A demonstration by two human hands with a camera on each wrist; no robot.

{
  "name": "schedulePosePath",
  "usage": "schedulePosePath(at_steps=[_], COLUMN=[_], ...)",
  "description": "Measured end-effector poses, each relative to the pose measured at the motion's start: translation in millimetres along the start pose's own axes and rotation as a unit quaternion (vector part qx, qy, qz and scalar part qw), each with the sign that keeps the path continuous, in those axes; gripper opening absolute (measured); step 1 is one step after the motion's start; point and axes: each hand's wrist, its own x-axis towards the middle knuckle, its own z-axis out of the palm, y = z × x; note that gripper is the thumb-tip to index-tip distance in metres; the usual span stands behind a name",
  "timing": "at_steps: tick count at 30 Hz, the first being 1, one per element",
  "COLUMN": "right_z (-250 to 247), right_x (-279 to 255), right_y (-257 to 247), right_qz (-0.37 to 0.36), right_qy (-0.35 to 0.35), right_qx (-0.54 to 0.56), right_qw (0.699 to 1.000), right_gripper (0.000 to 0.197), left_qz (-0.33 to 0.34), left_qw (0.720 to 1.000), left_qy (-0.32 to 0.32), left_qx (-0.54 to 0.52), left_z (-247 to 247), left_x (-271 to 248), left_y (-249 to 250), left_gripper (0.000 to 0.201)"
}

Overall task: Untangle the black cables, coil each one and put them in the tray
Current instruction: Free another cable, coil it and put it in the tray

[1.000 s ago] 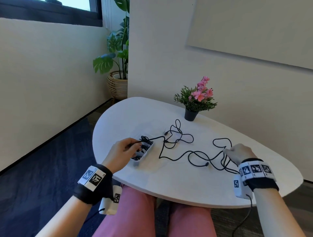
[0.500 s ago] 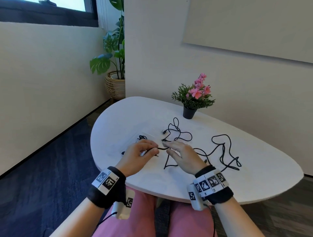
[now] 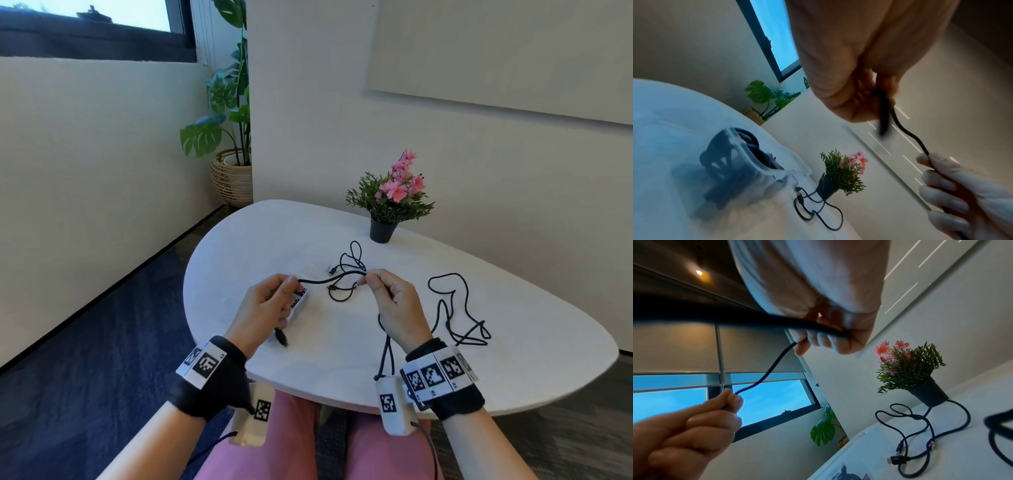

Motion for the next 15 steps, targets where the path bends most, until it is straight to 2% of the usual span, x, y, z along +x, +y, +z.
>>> schedulePosePath(at_steps=[4, 8, 10, 12, 15], right_z=[5, 1, 2, 10, 28], right_x=[-1, 0, -1, -6, -19], right_y=[5, 7, 4, 3, 12], right_qz=[0.024, 0.041, 0.035, 0.035, 0.073], right_qy=[0.014, 0.054, 0.023, -0.037, -0.135], right_qx=[0.038, 0.059, 0.051, 0.041, 0.055], right_qw=[0.999, 0.996, 0.998, 0.998, 0.987], right_gripper=[0.023, 0.023, 0.022, 0.022, 0.024], left_qz=[-0.041, -0.006, 0.008, 0.02, 0.02], left_qw=[0.997, 0.985, 0.969, 0.95, 0.927], left_qy=[-0.035, -0.054, -0.032, -0.027, -0.002], left_qx=[-0.053, -0.164, -0.244, -0.311, -0.374], left_z=[3, 6, 10, 13, 13], left_x=[-2, -2, 1, 4, 10], left_y=[3, 10, 13, 17, 23], left_gripper=[0.033, 0.03, 0.034, 0.029, 0.03])
